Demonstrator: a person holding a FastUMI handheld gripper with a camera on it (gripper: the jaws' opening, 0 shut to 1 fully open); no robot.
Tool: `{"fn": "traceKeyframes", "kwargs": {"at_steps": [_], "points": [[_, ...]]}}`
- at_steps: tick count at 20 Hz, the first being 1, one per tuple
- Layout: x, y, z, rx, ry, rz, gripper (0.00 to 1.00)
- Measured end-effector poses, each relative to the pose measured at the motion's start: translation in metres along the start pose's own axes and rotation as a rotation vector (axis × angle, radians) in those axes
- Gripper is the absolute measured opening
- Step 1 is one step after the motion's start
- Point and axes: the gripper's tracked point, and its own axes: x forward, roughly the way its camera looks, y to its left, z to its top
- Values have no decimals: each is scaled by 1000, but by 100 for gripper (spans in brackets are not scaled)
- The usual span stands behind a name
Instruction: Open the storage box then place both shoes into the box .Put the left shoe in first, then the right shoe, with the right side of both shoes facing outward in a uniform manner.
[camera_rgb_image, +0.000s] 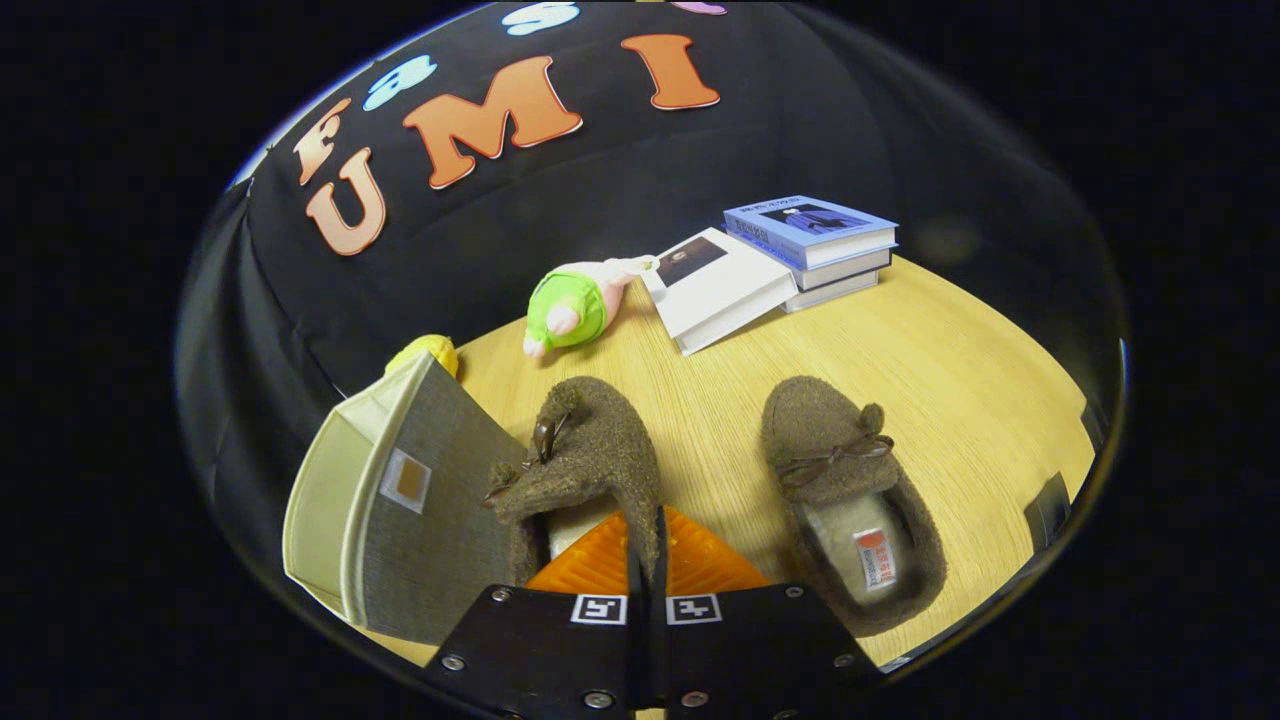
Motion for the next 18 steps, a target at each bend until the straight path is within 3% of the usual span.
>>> {"fn": "traceKeyframes", "kwargs": {"at_steps": [11, 18], "points": [[-58, 93, 92, 75, -147, 80, 0], [-61, 185, 63, 68, -86, 186, 0]]}}
